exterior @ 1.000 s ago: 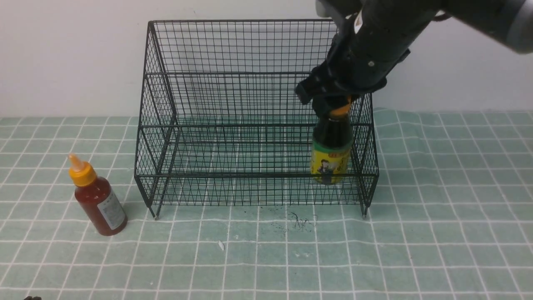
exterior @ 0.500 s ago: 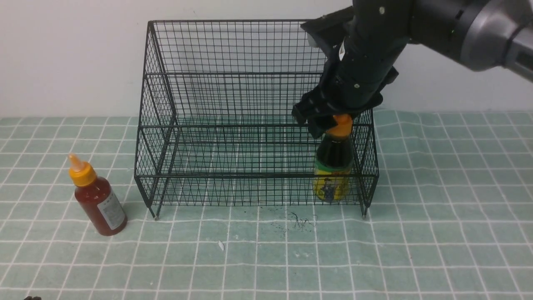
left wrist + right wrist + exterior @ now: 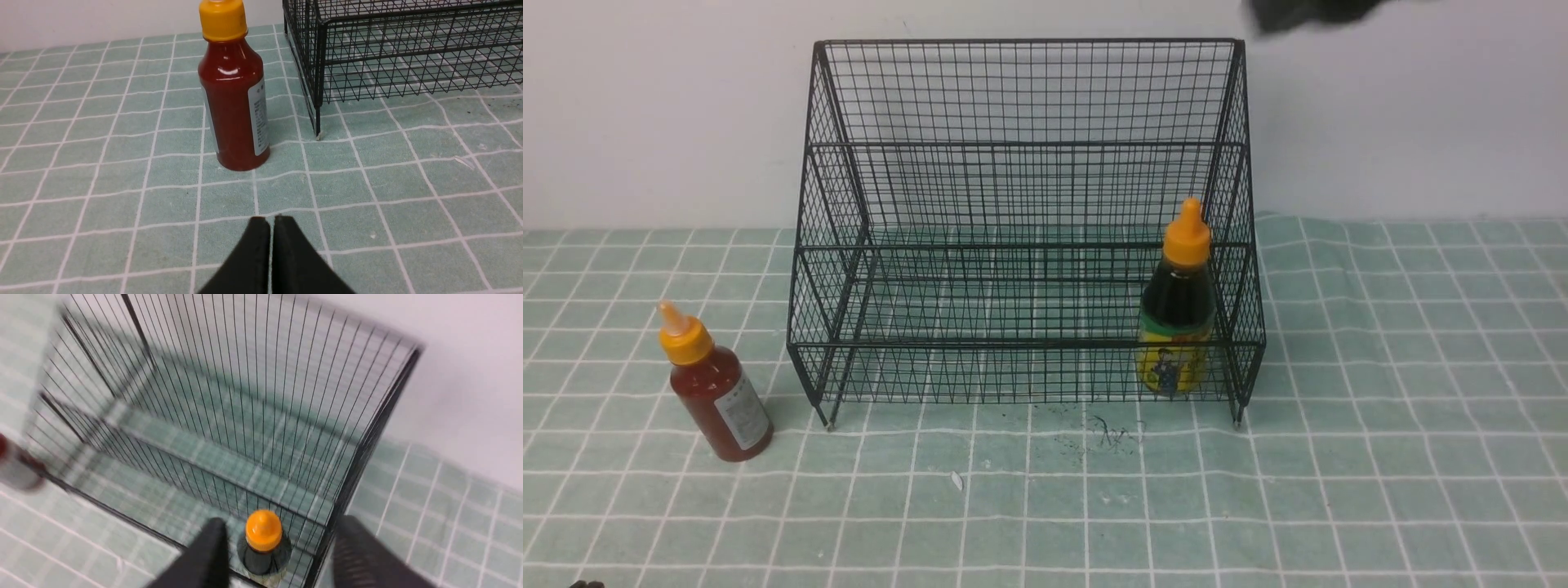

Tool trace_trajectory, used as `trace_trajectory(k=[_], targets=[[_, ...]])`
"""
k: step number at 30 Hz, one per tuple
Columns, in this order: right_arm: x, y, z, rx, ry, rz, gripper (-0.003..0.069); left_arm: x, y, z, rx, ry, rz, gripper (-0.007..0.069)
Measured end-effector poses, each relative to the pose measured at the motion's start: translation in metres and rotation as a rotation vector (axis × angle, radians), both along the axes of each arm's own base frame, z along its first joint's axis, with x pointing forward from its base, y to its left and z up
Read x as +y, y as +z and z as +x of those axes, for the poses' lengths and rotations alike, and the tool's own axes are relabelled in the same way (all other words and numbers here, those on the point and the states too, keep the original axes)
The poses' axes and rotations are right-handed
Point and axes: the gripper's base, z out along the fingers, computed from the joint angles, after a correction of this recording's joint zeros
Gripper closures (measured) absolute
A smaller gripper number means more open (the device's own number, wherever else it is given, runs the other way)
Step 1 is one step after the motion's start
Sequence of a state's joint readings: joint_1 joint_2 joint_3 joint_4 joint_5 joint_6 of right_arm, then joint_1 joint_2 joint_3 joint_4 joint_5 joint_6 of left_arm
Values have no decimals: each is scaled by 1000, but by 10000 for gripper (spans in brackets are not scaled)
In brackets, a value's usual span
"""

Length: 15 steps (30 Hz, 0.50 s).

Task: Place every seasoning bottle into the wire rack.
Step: Use the left arm to grab the condiment bottle closest to it

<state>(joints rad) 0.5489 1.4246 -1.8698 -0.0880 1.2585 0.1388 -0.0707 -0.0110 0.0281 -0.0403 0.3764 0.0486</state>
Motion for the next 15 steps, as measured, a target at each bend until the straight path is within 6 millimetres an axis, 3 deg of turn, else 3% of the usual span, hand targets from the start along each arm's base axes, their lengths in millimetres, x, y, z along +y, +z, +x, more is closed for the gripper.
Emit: trace_trajectory(k=[1,3,6,8,9,12,15], targets=[[-16,16,-25,-52,-10,34,490,0,0,0,0,0,0,631],[-35,26,-54,-99,-26,58,585,0,0,0,0,0,0,631],[-69,24,-102,-151,-72,89,655,0,0,0,0,0,0,631],[-84,17,-123,-190,-93,111,665,0,0,0,0,0,0,631],[-99,5,-145,-256,-108,149,670,0,0,0,0,0,0,631],[-123,-26,-182,-416,-113,254,671,0,0,0,0,0,0,631],[-138,-64,-209,-531,-111,367,671,0,0,0,0,0,0,631]])
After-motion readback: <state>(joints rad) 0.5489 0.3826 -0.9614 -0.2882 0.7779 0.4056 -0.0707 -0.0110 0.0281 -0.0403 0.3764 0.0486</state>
